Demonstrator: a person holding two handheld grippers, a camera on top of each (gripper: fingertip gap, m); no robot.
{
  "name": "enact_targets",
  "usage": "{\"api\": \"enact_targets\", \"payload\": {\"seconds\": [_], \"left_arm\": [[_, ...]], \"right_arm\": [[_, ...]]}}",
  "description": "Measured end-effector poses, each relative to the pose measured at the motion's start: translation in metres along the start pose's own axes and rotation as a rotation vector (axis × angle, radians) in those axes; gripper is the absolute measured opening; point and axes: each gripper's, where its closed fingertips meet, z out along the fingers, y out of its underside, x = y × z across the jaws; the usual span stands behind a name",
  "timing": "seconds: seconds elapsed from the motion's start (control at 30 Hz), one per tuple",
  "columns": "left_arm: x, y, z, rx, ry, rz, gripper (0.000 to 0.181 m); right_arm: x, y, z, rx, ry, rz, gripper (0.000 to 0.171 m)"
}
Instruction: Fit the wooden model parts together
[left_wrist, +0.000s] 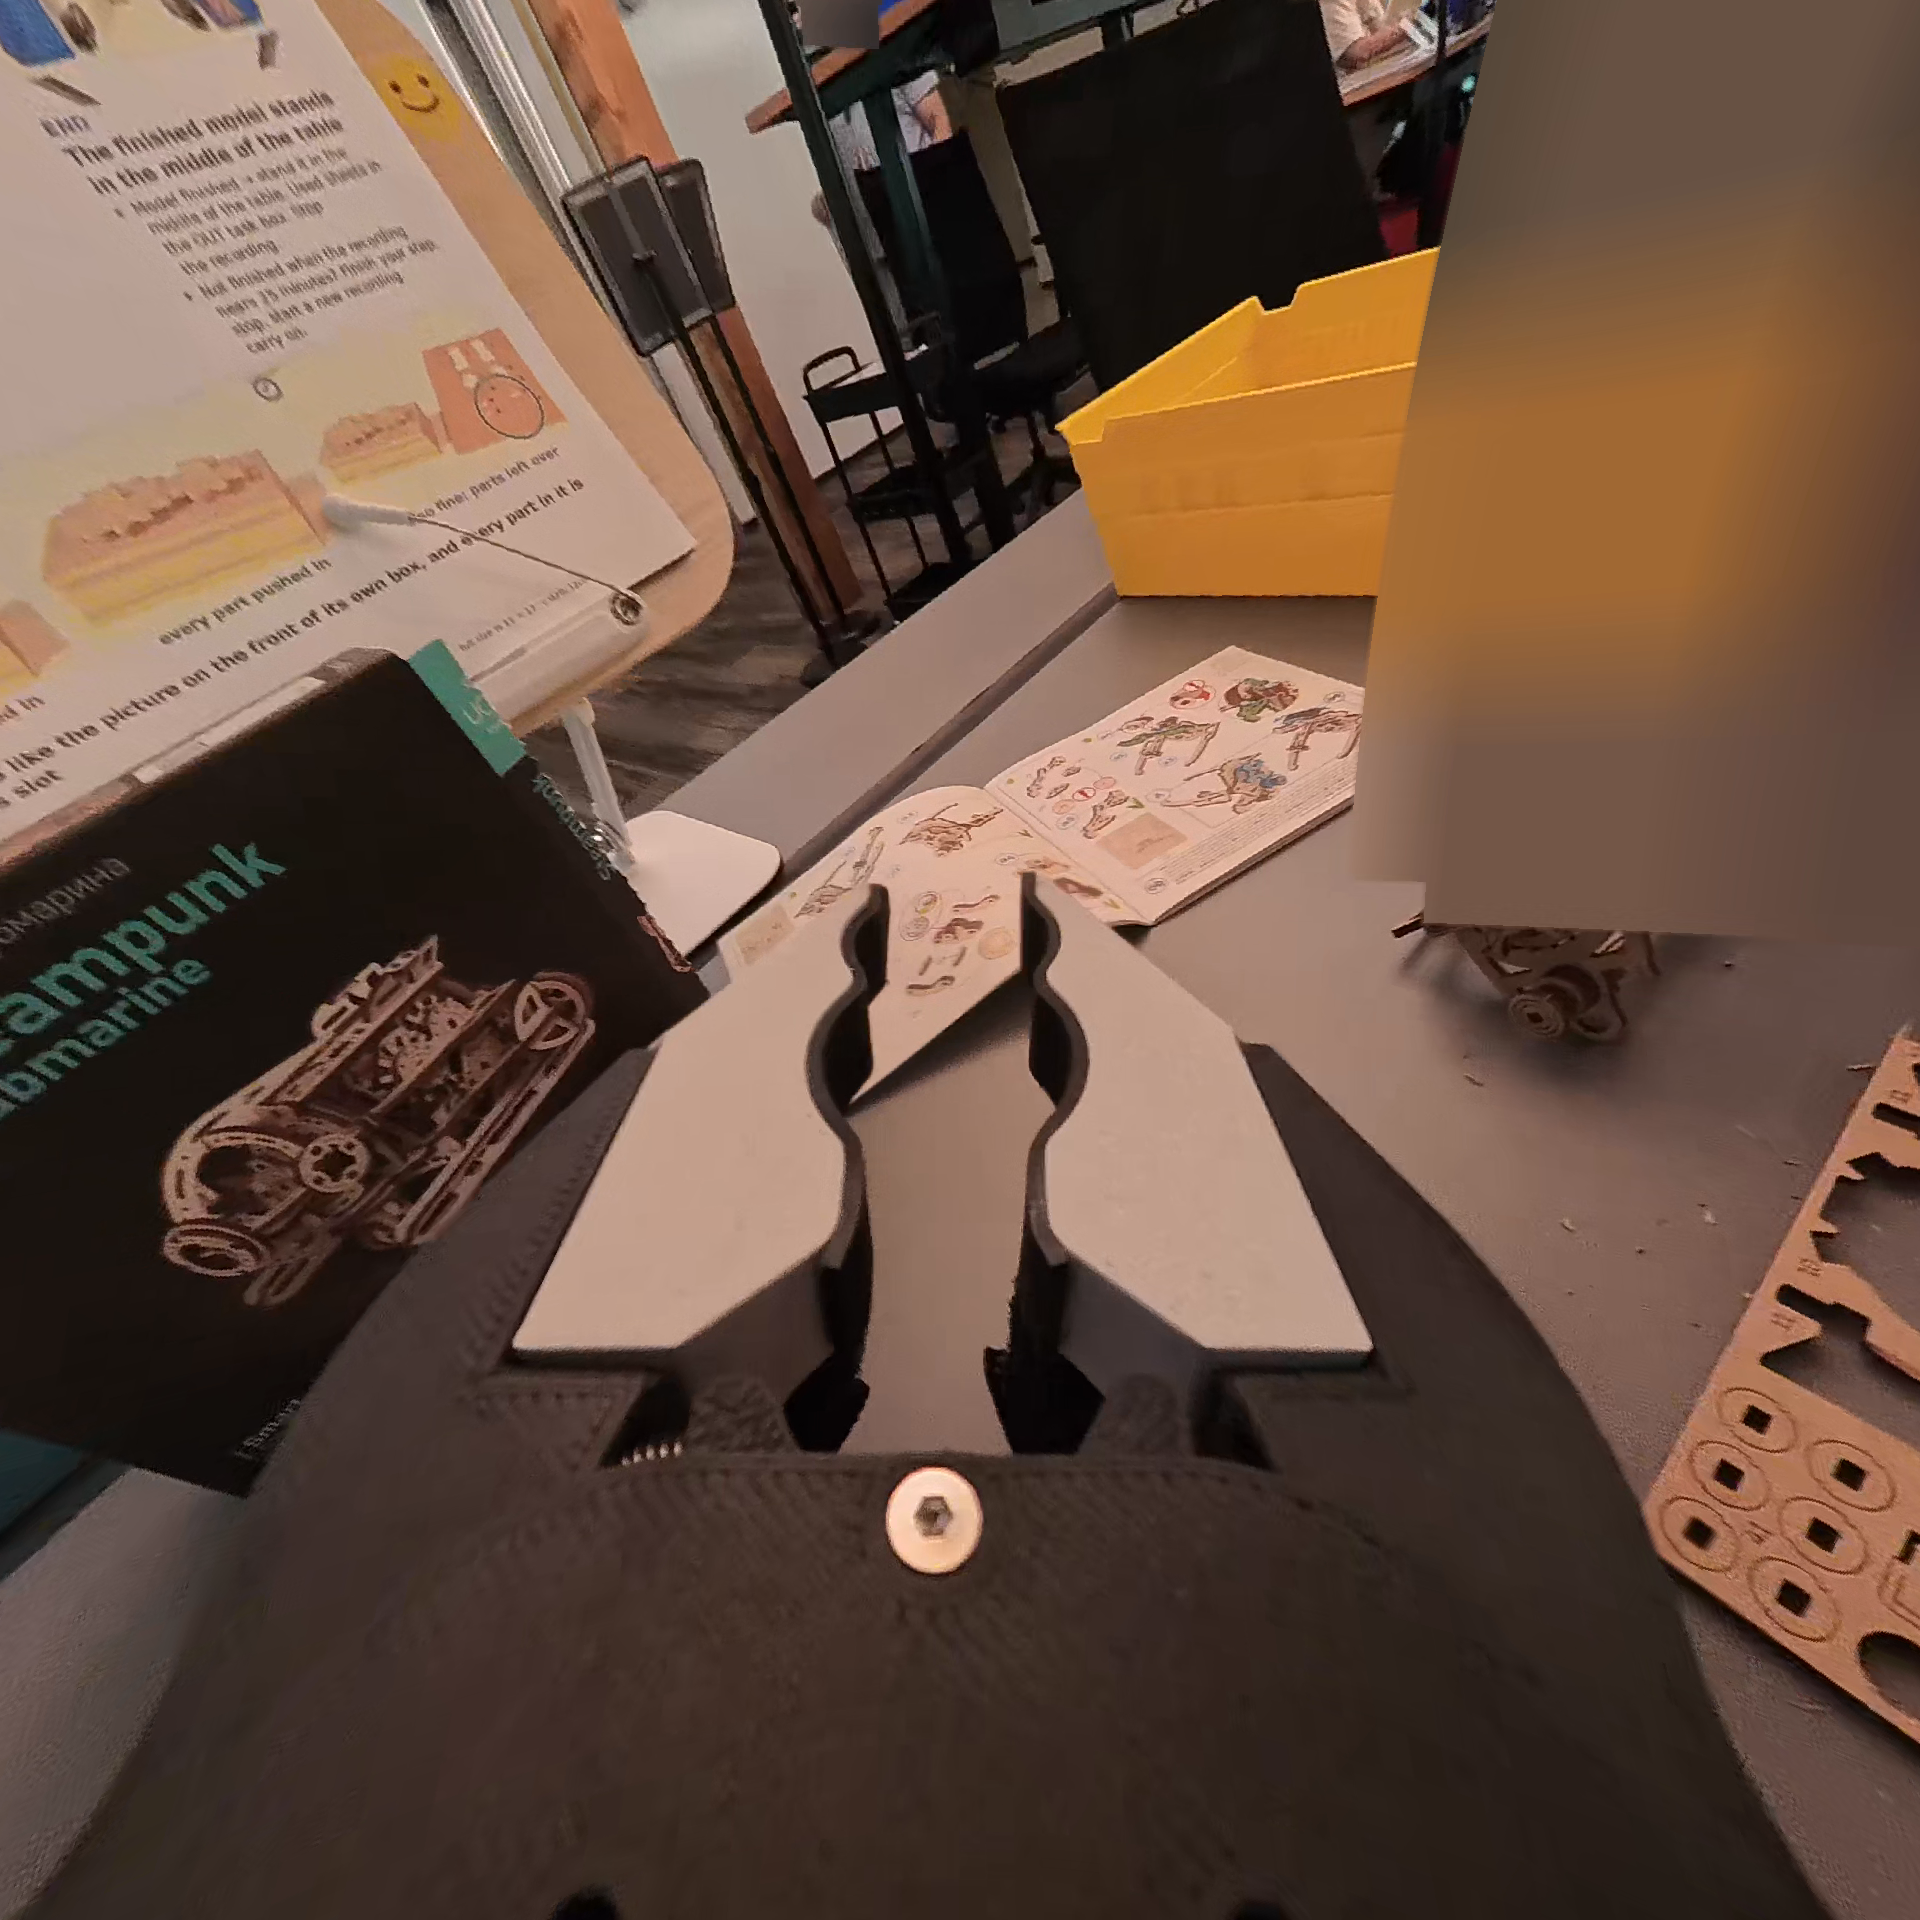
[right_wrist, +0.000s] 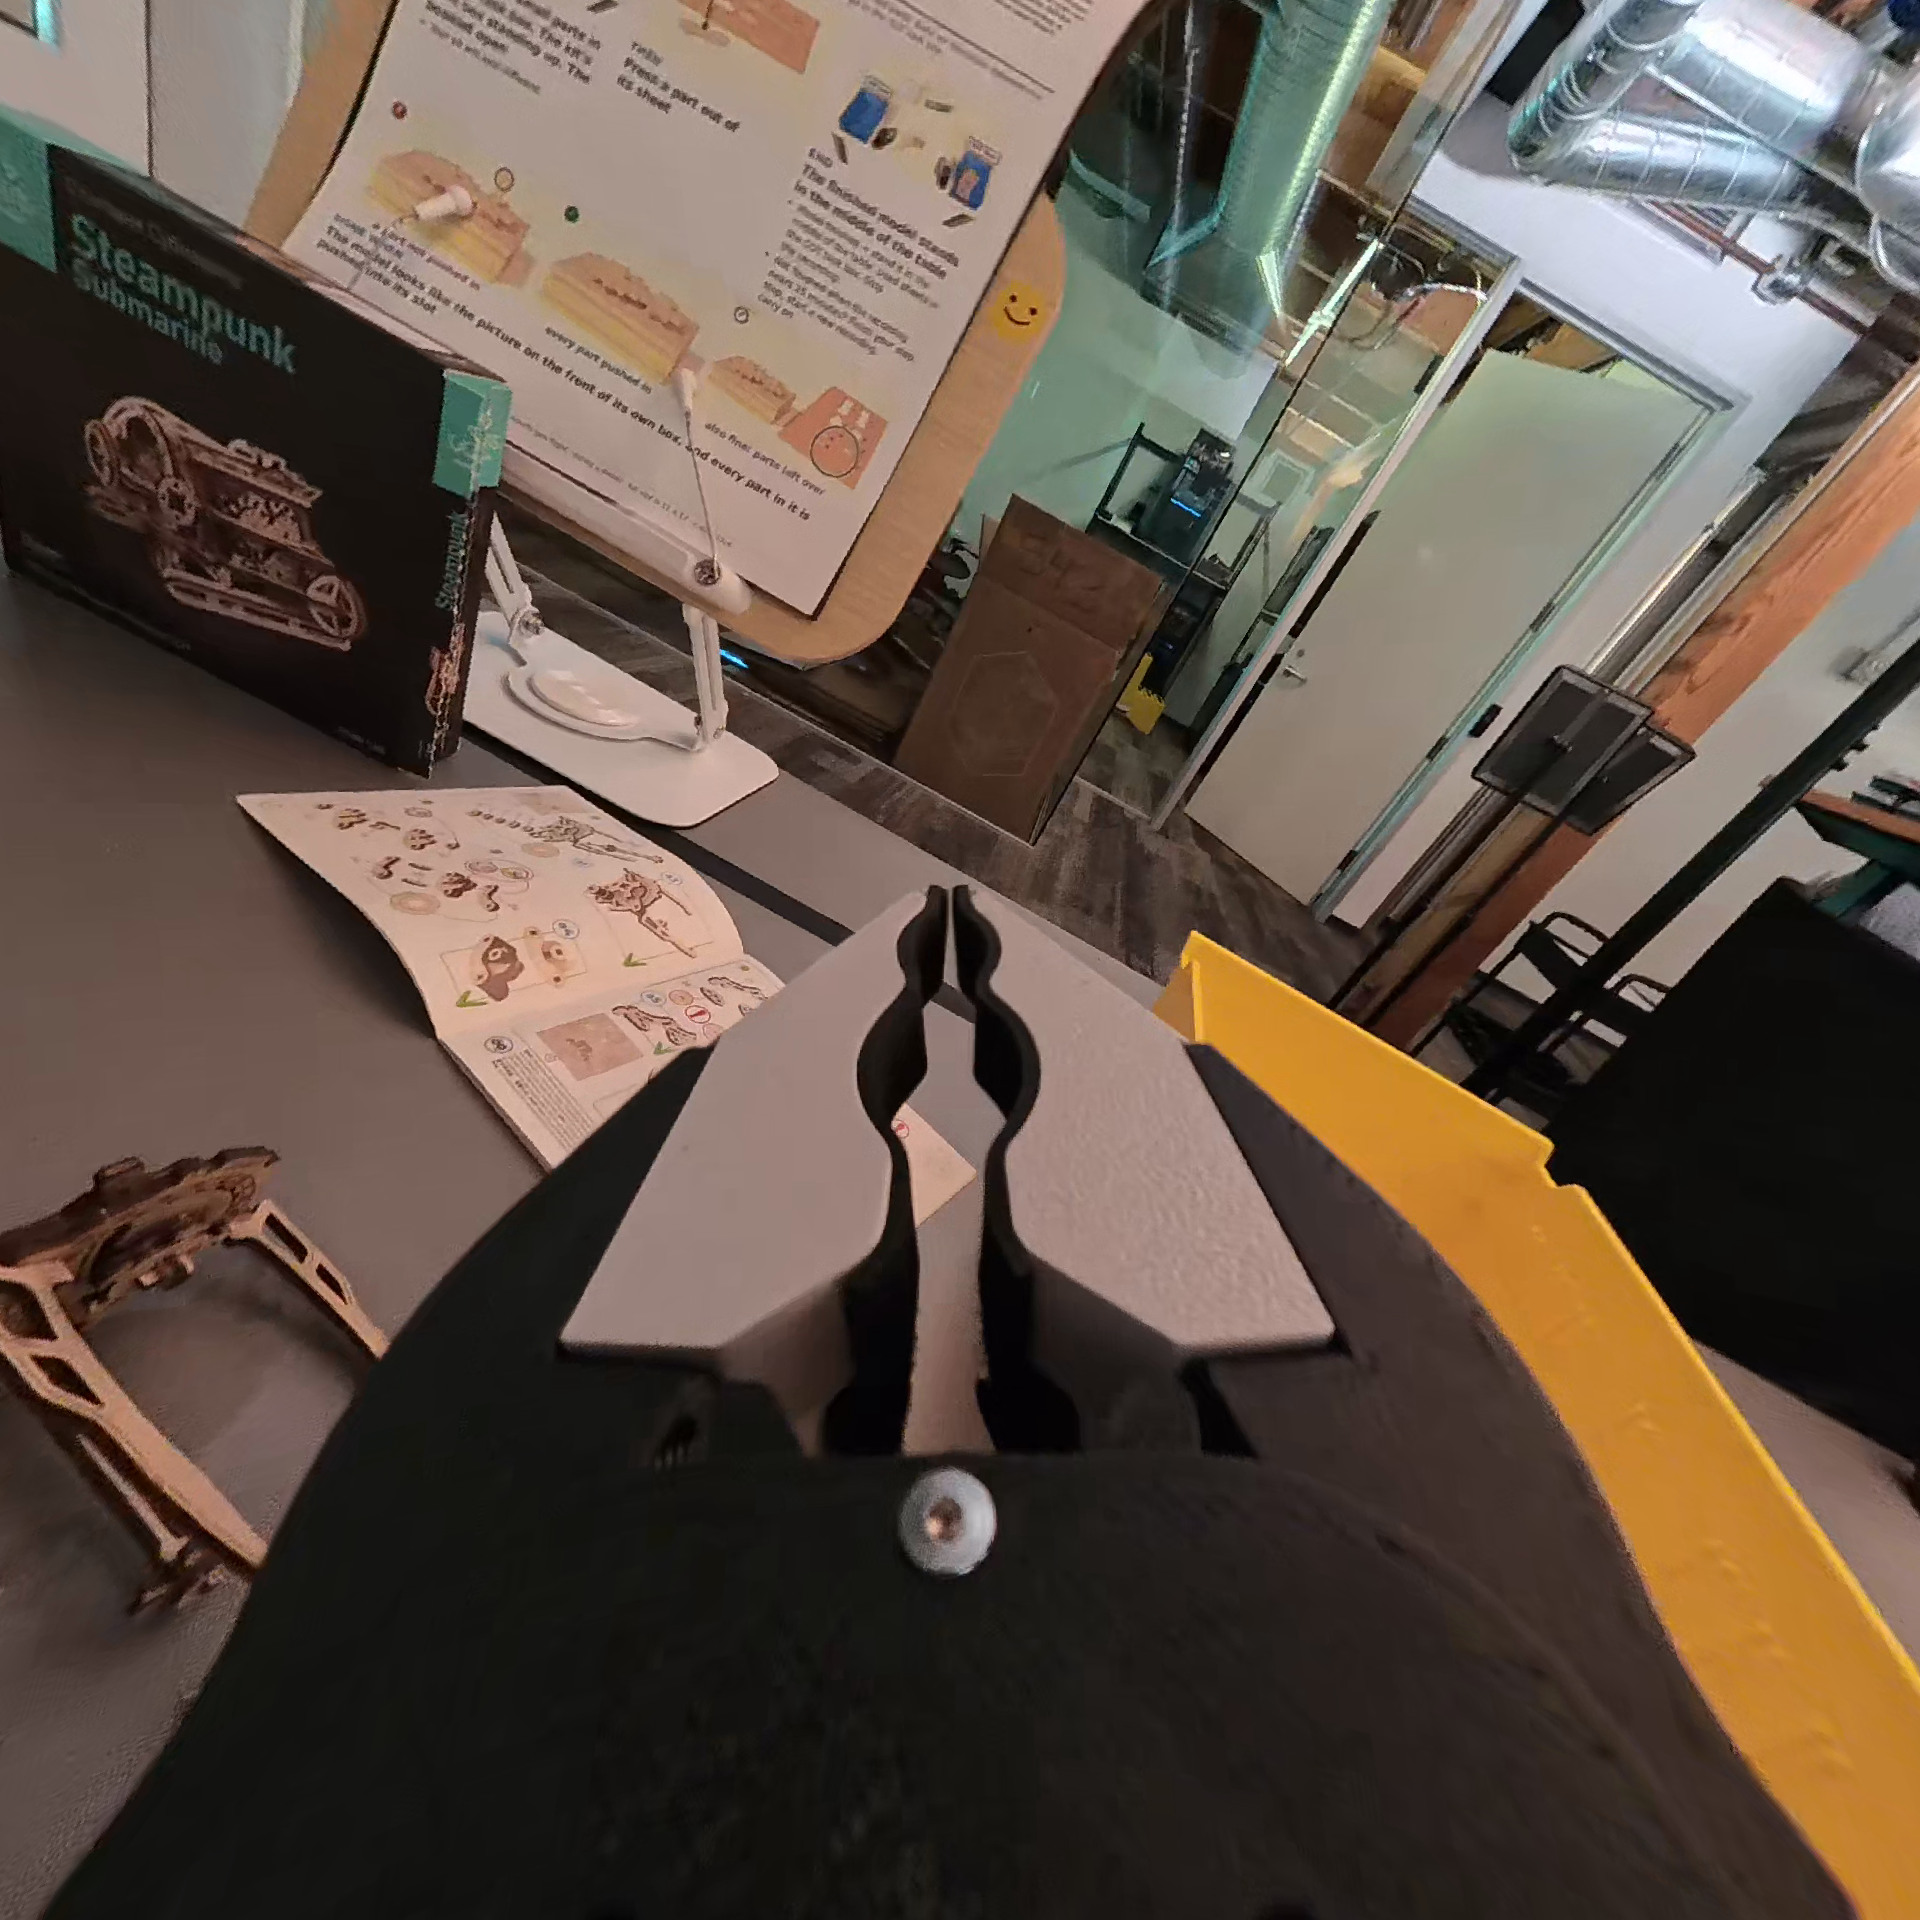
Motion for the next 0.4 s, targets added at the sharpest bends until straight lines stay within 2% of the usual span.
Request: {"api": "enact_targets", "payload": {"seconds": [0.17, 0.4], "left_arm": [[-0.004, 0.007, 0.000, -0.004, -0.013, -0.012, 0.020], [-0.007, 0.010, 0.001, -0.005, -0.011, -0.020, 0.014]], "right_arm": [[-0.015, -0.001, -0.001, -0.003, -0.059, -0.091, 0.011], [-0.011, 0.004, 0.000, -0.027, -0.013, -0.152, 0.007]]}}
